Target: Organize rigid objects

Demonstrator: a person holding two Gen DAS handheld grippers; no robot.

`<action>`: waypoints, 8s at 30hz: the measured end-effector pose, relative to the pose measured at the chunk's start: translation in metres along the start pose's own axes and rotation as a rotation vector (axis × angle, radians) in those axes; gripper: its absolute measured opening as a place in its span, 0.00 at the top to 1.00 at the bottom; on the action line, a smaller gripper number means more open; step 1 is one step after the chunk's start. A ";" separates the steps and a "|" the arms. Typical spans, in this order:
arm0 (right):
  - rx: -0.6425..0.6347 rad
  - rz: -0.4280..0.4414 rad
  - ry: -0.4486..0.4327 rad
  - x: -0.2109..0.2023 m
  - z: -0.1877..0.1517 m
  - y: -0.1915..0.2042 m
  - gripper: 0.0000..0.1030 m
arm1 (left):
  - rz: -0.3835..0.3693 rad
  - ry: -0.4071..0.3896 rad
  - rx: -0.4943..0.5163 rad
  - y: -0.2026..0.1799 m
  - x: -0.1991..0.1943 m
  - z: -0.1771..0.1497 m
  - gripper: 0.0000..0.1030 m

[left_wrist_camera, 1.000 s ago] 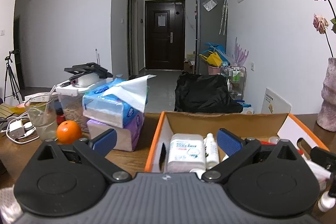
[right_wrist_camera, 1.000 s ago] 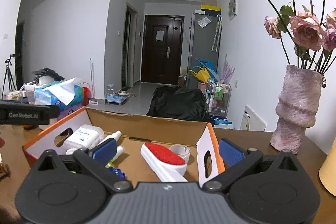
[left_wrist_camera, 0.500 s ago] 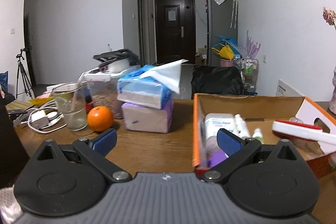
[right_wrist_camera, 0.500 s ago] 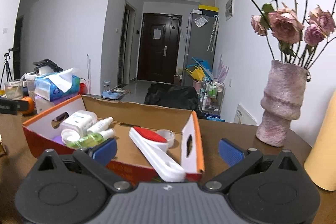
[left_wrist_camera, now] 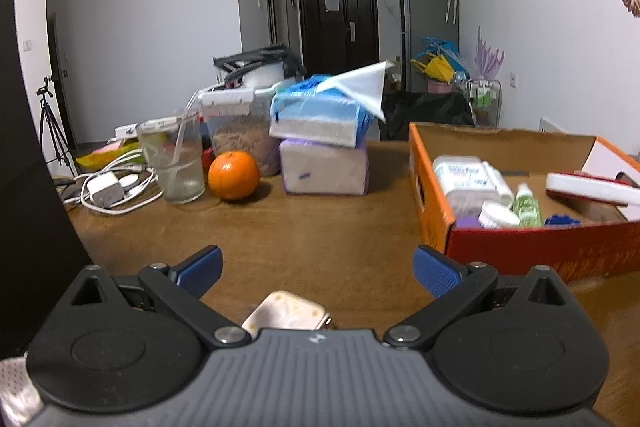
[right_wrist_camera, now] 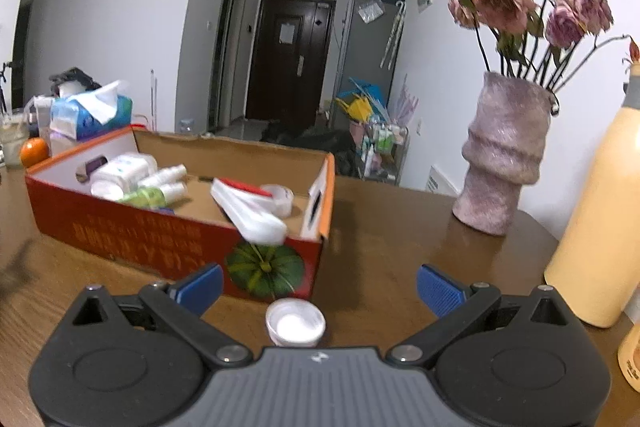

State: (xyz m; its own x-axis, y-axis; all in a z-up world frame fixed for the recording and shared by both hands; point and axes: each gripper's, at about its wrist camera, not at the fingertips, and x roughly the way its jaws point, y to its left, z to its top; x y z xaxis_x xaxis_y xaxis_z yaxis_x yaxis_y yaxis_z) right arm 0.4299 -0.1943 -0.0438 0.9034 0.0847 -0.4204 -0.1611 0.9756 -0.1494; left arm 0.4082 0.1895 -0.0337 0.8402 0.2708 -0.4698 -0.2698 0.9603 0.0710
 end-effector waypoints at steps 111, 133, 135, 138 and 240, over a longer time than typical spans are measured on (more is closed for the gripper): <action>0.037 0.257 0.005 -0.003 0.017 0.064 0.62 | -0.298 -0.055 0.063 -0.061 -0.036 0.004 0.42; 0.044 0.210 -0.047 0.006 0.050 0.068 0.62 | -0.336 -0.116 0.054 -0.102 -0.037 0.030 0.42; 0.046 0.205 -0.052 0.009 0.054 0.067 0.62 | -0.337 -0.124 0.052 -0.106 -0.035 0.035 0.42; 0.052 0.196 -0.056 0.014 0.060 0.066 0.62 | -0.338 -0.135 0.050 -0.113 -0.031 0.040 0.42; 0.138 0.029 -0.149 -0.095 0.049 0.022 0.00 | -0.225 -0.282 -0.030 -0.091 -0.155 0.034 0.00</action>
State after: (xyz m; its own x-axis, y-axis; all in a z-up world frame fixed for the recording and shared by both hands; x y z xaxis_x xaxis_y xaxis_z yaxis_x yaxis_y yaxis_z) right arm 0.3598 -0.1708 0.0368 0.9498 0.1322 -0.2837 -0.1409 0.9900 -0.0106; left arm 0.3184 0.0629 0.0629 0.9758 0.0646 -0.2091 -0.0734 0.9967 -0.0345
